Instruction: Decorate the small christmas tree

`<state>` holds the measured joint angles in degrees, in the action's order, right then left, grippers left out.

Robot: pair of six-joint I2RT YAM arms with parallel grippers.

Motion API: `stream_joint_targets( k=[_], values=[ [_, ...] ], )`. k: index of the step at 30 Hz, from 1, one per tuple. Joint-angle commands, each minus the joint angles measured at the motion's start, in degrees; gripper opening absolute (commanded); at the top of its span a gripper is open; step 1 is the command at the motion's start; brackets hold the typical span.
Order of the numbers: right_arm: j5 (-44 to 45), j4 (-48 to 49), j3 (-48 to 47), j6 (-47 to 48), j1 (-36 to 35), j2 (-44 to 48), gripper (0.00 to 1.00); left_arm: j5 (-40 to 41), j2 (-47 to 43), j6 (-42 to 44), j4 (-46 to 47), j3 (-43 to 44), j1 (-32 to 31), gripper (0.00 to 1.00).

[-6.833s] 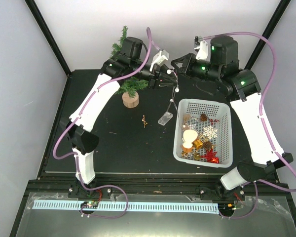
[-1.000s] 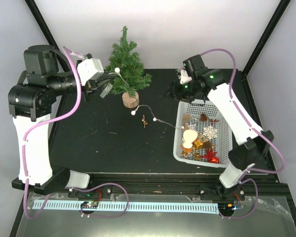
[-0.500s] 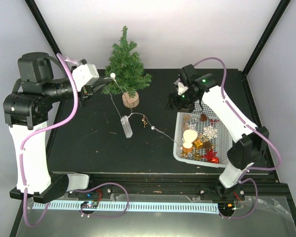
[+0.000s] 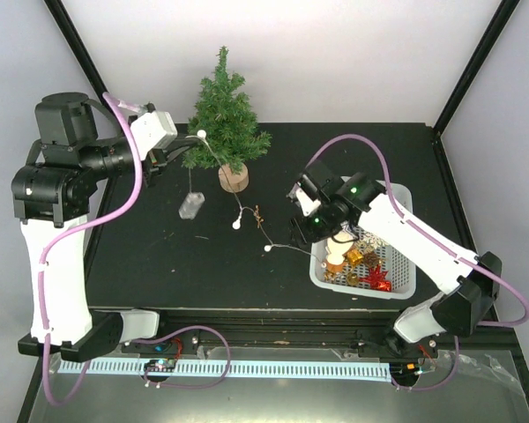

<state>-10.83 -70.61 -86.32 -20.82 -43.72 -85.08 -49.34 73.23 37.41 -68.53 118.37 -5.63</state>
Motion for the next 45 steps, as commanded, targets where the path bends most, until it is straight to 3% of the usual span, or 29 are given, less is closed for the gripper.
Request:
stream_joint_targets(
  k=[1,15,45],
  values=[
    [3.3,6.7,5.8,1.6,-1.2,4.6,0.59,-1.8,2.0,-1.4,2.7,1.4,0.6,0.02],
    [1.6,12.1,12.2,4.7,-2.0,7.4,0.61,-1.7,3.6,-1.5,3.2,2.6,1.0,0.02],
    [6.3,18.0,12.3,5.9,-2.2,-5.5,0.59,-2.6,4.6,-1.5,3.5,5.8,3.4,0.02]
  ],
)
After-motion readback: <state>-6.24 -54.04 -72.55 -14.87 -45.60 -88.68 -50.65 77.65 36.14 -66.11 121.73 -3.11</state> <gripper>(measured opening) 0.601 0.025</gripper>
